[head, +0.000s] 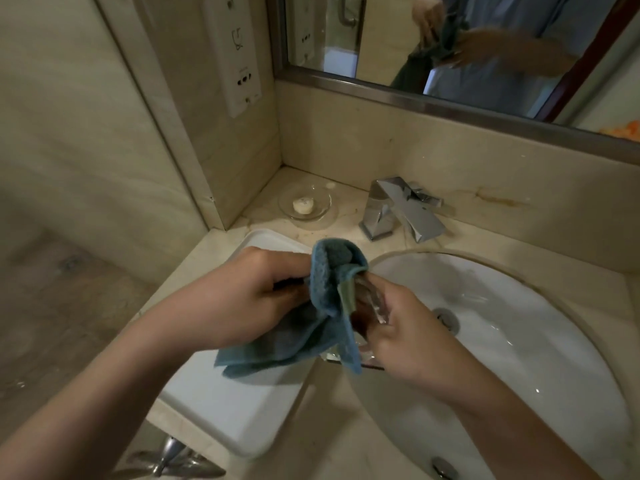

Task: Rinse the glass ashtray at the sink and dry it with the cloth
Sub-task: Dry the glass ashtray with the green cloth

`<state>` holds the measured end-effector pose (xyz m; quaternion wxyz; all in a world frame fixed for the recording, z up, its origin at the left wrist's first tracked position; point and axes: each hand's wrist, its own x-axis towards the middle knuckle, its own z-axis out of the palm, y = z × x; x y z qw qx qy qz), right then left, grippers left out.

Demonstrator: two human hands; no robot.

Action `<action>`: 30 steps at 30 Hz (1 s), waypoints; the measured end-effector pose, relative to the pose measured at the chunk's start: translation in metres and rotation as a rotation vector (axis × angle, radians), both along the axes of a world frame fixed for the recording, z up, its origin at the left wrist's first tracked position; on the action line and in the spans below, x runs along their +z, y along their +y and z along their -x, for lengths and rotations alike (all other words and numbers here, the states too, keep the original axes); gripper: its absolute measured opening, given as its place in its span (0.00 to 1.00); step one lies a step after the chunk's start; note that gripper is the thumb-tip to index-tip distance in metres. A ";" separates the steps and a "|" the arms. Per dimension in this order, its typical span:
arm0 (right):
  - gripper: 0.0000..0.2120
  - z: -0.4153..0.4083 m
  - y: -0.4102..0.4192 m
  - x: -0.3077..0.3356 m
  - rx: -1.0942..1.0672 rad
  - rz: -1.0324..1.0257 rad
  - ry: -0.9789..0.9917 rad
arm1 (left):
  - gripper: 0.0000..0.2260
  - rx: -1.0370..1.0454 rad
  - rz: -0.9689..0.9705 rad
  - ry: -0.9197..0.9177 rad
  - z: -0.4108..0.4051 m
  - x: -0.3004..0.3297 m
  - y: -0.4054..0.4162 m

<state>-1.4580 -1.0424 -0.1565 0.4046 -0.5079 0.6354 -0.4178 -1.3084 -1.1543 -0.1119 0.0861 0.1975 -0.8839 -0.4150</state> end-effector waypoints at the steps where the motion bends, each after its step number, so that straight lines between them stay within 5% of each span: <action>1: 0.22 0.001 0.001 0.001 0.036 -0.021 0.024 | 0.11 -0.030 -0.023 -0.054 0.000 0.001 -0.003; 6: 0.18 0.007 0.005 0.006 0.169 -0.074 0.220 | 0.12 -0.157 -0.309 -0.210 -0.004 0.002 -0.011; 10: 0.12 0.014 0.005 0.007 0.161 -0.084 0.281 | 0.12 -0.121 -0.348 -0.161 -0.007 -0.012 -0.006; 16: 0.14 0.011 0.001 0.014 0.075 0.023 -0.082 | 0.09 0.279 -0.522 0.248 0.000 -0.033 0.015; 23: 0.20 0.005 0.002 0.026 0.005 0.037 -0.431 | 0.09 0.351 -1.020 0.536 -0.005 -0.042 0.024; 26: 0.22 0.003 -0.001 0.026 -0.043 0.080 -0.581 | 0.11 0.396 -1.100 0.613 -0.002 -0.044 0.031; 30: 0.18 -0.002 -0.003 0.022 -0.108 0.174 -0.531 | 0.12 0.506 -1.046 0.565 0.006 -0.048 0.037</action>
